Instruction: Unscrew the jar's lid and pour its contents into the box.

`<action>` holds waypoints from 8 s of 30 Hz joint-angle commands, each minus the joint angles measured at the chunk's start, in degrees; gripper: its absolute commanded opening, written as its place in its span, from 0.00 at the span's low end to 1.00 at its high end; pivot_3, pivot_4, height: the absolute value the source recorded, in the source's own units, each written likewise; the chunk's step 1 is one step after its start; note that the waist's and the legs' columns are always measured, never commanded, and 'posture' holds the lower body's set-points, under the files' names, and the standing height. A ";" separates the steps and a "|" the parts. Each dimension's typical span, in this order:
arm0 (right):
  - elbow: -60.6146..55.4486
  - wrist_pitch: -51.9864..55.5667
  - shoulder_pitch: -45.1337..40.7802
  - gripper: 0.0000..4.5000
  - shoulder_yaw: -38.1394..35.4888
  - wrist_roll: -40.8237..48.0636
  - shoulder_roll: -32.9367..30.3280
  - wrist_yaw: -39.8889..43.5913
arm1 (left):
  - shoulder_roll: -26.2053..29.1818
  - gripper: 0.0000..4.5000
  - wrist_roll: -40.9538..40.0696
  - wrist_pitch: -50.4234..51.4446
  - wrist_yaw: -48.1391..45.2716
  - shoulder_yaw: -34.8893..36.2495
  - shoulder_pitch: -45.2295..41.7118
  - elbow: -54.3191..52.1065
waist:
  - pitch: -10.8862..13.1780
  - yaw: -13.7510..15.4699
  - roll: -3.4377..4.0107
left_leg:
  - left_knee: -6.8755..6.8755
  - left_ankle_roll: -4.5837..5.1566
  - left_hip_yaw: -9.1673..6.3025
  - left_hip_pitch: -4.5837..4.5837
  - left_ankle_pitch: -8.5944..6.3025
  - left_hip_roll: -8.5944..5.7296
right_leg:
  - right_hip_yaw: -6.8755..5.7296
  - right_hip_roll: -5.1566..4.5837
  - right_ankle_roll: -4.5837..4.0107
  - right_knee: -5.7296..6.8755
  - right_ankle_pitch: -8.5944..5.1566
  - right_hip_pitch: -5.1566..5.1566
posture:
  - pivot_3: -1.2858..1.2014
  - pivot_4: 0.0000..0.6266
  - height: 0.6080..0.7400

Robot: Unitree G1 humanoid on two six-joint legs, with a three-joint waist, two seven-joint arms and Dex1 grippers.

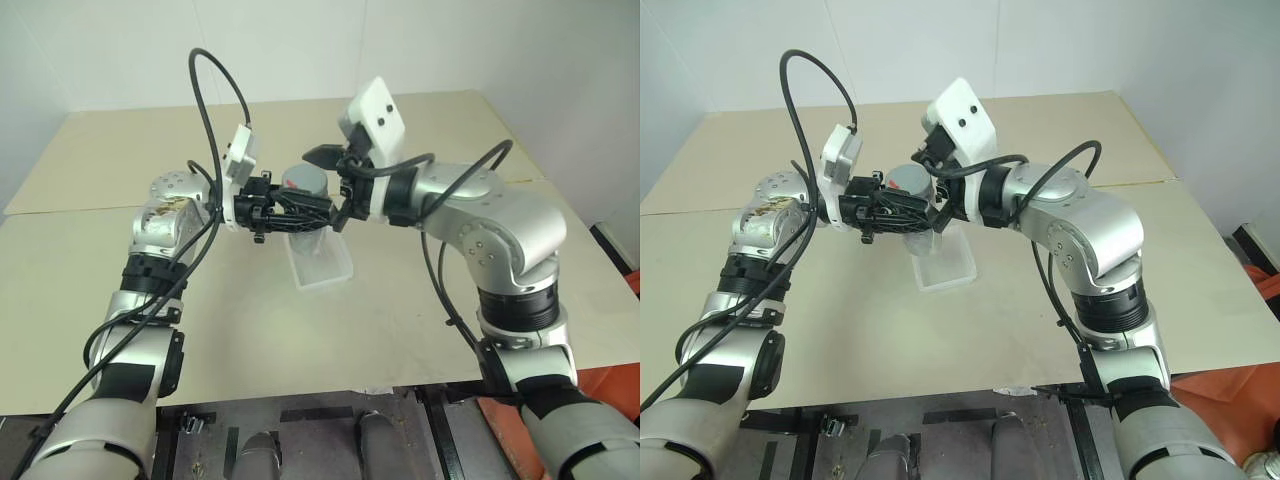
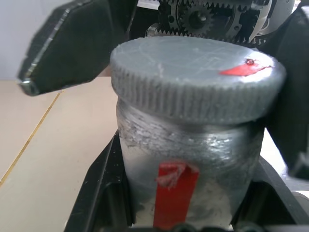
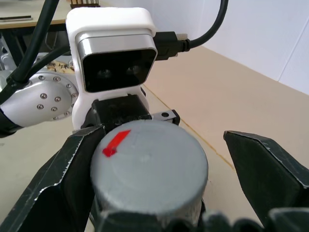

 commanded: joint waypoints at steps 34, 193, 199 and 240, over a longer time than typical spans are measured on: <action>-3.76 -1.77 -2.48 1.00 -0.21 2.80 1.75 -3.57 | -1.76 0.43 -0.07 -0.98 1.17 1.45 -0.78 -1.25 | 0.00 0.68 0.00 | -0.01 0.02 0.01 -0.02 -0.01 0.00 | 0.00 0.00 0.00 -0.02 0.00 -0.01 | 0.52 0.24 1.00; -0.55 -5.05 12.87 0.61 -10.88 -3.71 -11.30 -6.72 | 3.97 0.43 -1.13 0.11 6.74 5.59 4.40 -4.55 | 0.01 1.45 0.00 | -0.02 0.04 0.03 -0.06 -0.02 -0.01 | -0.01 -0.01 0.00 -0.08 -0.01 -0.02 | 0.52 0.24 1.00; 1.05 -7.64 27.47 0.61 -10.76 -8.66 -12.99 -8.32 | 4.63 0.43 -0.61 -0.42 12.21 7.45 7.03 -7.11 | 0.01 1.44 0.00 | -0.02 0.05 0.05 -0.04 -0.03 0.00 | 0.01 -0.01 0.00 -0.07 -0.01 -0.01 | 0.52 0.24 1.00; -15.27 12.47 21.87 0.99 -19.54 19.60 -22.88 5.11 | 0.51 0.43 109.82 -50.94 123.29 -55.92 -24.34 24.03 | 0.06 6.01 -0.09 | 0.03 -0.03 0.08 -0.52 0.02 -0.15 | -0.04 -0.13 0.26 -0.55 0.16 -0.13 | 0.52 0.24 1.00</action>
